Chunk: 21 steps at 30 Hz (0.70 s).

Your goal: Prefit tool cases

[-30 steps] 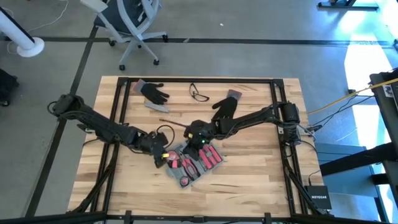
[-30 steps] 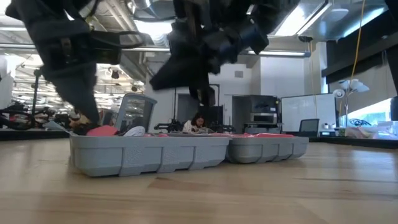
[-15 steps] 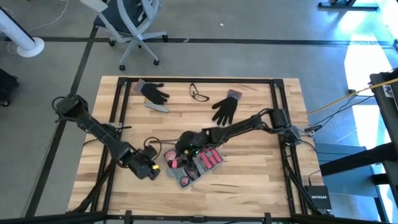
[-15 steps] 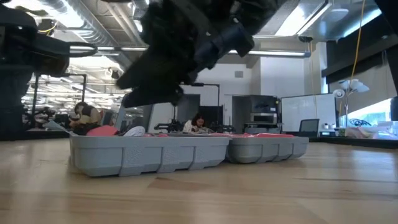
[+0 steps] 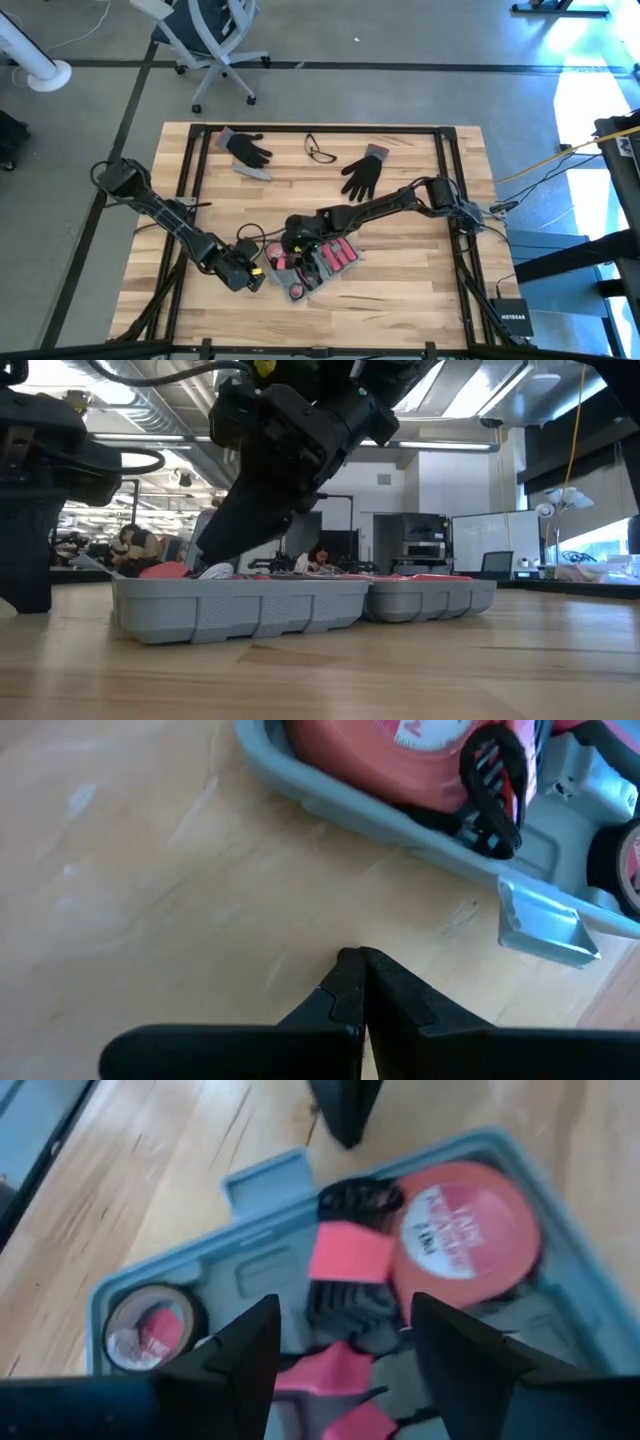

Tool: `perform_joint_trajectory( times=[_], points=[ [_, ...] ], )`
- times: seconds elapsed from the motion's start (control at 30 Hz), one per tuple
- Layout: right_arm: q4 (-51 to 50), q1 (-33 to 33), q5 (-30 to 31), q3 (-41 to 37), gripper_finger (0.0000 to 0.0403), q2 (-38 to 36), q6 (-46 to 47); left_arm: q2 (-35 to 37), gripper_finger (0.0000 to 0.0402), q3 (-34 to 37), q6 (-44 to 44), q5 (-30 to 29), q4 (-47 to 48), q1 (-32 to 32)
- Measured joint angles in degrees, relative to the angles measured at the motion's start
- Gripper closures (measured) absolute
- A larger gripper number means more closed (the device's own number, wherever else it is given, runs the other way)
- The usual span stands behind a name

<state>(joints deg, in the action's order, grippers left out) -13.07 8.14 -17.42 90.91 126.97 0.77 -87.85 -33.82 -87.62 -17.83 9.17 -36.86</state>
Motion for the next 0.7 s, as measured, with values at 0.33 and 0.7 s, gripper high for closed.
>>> perform_joint_trajectory(
  times=[0.33, 0.7],
  points=[
    [1.20, 2.16, 6.53, 0.04, 0.0189, 1.67, -0.17, -0.18, 0.0402, 0.04, 1.89, -1.85, -0.35, 0.82],
    [2.08, 2.81, 3.37, 0.04, 0.0206, 1.67, 0.49, -0.53, 0.0401, 0.11, 1.21, -4.02, -0.89, 0.91]
  ],
)
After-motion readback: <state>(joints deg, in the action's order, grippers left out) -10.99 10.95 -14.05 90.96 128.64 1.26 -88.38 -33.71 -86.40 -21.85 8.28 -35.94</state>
